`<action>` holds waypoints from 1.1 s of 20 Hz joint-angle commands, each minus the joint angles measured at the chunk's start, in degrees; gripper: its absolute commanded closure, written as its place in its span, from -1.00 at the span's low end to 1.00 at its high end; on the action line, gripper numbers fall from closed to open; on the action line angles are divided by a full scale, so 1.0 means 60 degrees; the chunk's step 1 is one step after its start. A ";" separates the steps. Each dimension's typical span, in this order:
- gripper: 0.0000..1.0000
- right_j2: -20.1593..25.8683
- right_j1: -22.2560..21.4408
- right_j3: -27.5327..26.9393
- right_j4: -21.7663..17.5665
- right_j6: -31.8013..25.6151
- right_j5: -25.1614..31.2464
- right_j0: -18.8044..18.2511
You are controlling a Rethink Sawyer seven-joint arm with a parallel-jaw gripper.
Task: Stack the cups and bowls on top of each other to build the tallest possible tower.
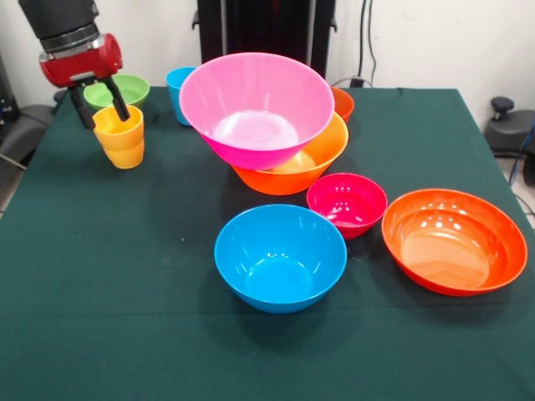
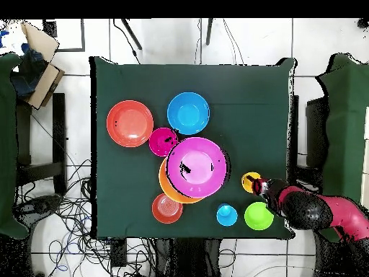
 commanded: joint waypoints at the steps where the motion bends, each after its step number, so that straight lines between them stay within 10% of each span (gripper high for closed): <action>1: -1.00 -0.0617 0.0725 -0.0095 -0.1196 -0.2838 -0.0547 0.0196; 22: -1.00 -0.0762 0.0131 0.0388 -0.1233 -0.2147 -0.0947 0.0328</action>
